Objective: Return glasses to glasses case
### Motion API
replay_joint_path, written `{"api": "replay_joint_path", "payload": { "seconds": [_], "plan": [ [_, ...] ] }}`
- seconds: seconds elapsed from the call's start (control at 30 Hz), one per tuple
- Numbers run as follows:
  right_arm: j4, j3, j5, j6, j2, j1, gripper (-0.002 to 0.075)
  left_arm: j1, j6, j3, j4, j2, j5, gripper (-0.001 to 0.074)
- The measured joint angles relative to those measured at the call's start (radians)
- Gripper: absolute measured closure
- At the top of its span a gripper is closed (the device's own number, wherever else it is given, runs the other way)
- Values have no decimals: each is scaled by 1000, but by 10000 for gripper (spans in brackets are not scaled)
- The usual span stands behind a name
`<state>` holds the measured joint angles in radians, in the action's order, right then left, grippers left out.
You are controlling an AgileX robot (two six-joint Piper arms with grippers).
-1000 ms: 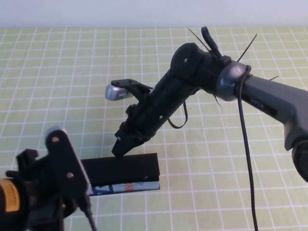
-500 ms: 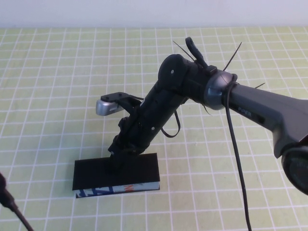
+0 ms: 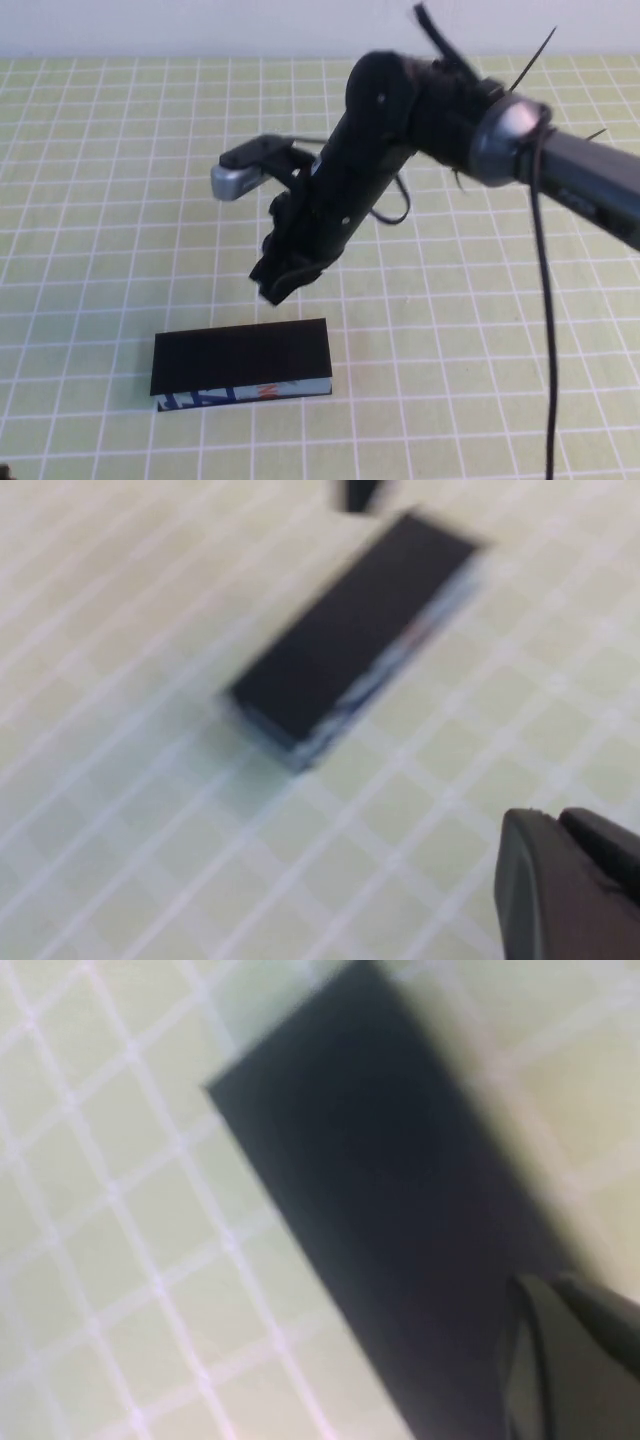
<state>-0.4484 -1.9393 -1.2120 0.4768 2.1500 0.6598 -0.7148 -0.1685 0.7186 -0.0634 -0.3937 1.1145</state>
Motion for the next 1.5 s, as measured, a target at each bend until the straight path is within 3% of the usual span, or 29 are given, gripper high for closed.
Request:
{"api": "replay_joint_path", "payload": {
  "seconds": [0.13, 0.23, 0.43, 0.57, 0.73, 0.97, 1.2, 1.5],
  "plan": [
    [293, 0, -13, -149, -171, 0, 742, 0, -114, 0, 186, 9, 0, 736],
    [483, 1, -20, -251, -297, 0, 742, 0, -113, 0, 153, 9, -17, 736],
    [555, 1, -38, -342, -533, 0, 741, 0, 114, 0, -151, 9, -50, 736],
    [555, 52, -21, -356, -656, 0, 742, 0, 206, 0, -219, 9, -81, 736],
    [579, 321, 151, -410, -857, 0, 742, 0, 231, 0, -195, 9, -136, 736],
    [735, 847, 559, -592, -1172, 0, 741, 0, 238, 0, -173, 9, -165, 736],
    [776, 1216, 888, -668, -1425, 0, 742, 0, 288, 0, -171, 9, -166, 736],
    [775, 1402, 898, -673, -1608, 0, 741, 0, 345, 0, -171, 9, -167, 736]
  ]
}}
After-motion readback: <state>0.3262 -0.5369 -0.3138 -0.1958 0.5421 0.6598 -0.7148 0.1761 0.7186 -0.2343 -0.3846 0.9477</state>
